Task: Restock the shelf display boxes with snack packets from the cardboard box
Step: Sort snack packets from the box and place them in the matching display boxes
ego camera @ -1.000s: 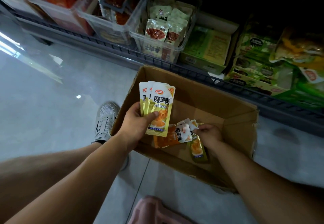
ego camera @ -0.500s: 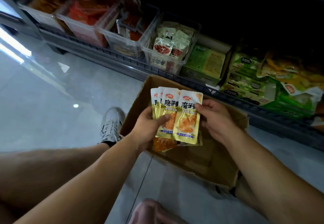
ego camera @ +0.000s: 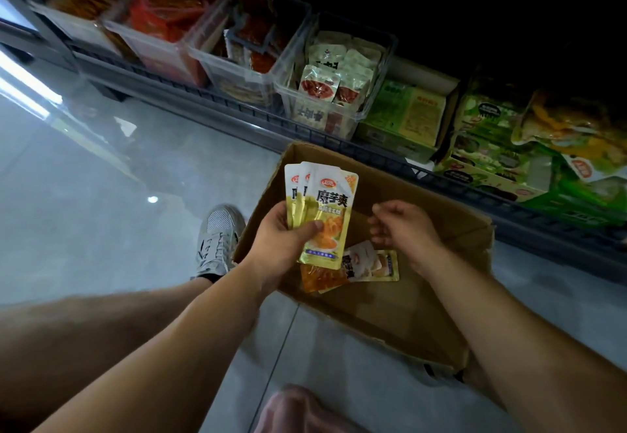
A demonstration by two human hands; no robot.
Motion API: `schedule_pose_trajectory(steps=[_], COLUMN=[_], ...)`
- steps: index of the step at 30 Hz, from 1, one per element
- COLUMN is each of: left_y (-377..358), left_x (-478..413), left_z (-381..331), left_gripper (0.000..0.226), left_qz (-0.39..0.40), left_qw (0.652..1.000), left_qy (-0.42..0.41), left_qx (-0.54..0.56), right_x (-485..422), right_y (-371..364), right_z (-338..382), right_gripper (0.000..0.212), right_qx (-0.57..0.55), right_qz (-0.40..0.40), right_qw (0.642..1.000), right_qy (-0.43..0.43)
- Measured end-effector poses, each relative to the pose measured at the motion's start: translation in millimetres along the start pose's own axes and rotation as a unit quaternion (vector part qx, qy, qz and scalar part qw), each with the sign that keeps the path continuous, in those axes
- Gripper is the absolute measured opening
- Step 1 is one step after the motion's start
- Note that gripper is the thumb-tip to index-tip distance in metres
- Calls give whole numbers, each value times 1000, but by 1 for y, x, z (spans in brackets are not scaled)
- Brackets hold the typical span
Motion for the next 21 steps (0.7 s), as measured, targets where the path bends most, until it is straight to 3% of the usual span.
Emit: schedule_pose_trajectory(steps=[3, 5, 11, 18, 21], left_y=[6, 8, 9, 10, 10], left_x=[-5, -7, -12, -15, -16], left_z=[2, 5, 8, 11, 11], left_gripper=[34, 35, 36, 36, 35], left_qz=[-30, -39, -48, -50, -47], left_qw=[1000, 999, 999, 998, 999], left_qy=[-2, 5, 15, 15, 12], left_qx=[-9, -9, -8, -17, -16], right_x=[-25, -37, -55, -63, -61], right_y=[3, -2, -30, -40, -30], right_z=[-51, -81, -108, -113, -111], right_gripper=[14, 21, 41, 22, 13], right_qx=[154, 183, 176, 130, 106], right_qz=[-3, 8, -1, 27, 2], right_qw=[987, 981, 981, 986, 990], right_qy=[-46, -72, -78, -103, -97])
Point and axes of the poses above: each hand's wrist, its own x-axis away from the middle knuckle, its own y-axis out of the back of the hand, z = x × y, the point moved 1 cm from there along -x, towards the middle knuckle, and after that the axes turned 14 degrees about x, right-handed, at the moved point
